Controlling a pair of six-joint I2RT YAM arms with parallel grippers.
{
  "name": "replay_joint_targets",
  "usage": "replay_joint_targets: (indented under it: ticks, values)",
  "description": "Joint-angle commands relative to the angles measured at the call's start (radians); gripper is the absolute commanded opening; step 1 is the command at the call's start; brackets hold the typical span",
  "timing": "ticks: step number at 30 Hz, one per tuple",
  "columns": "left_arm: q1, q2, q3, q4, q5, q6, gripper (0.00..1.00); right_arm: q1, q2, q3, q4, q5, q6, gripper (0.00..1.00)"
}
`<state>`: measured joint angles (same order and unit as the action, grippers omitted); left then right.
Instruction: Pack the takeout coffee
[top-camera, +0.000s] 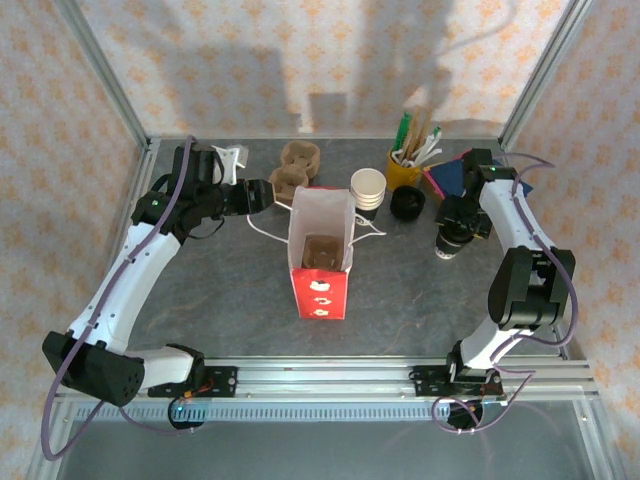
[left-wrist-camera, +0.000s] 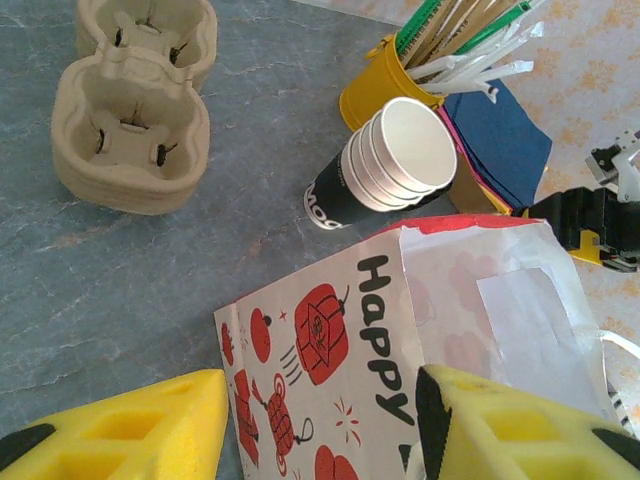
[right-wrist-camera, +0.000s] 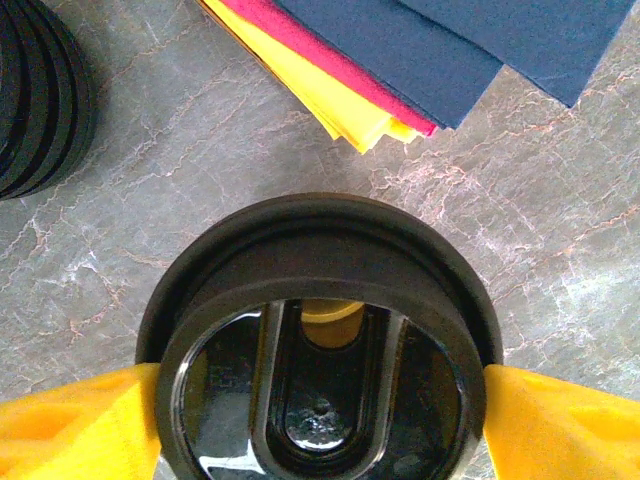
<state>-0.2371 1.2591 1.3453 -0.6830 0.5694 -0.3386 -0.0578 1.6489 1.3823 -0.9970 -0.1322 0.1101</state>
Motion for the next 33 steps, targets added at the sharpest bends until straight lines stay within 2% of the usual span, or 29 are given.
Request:
replay_joint_targets:
  ticks: [1,6,17,22,33]
  values:
    - [-0.007,0.006,-0.011,0.018,0.015,0.004,0.54,-0.005,0.018,0.006,0.004,0.0,-0.012,0.79]
    - [-0.007,0.01,-0.011,0.021,0.015,0.003,0.54,-0.007,0.033,-0.017,0.014,-0.04,-0.012,0.76]
    - [-0.007,0.015,-0.018,0.023,0.023,0.003,0.54,-0.005,0.062,-0.071,0.038,-0.077,-0.013,0.77]
    - [-0.007,0.015,-0.02,0.026,0.023,0.0,0.54,-0.003,0.053,-0.071,0.034,-0.113,-0.008,0.71]
    - [-0.007,0.02,-0.014,0.025,0.02,-0.016,0.54,0.137,-0.001,-0.037,-0.039,-0.084,0.043,0.7]
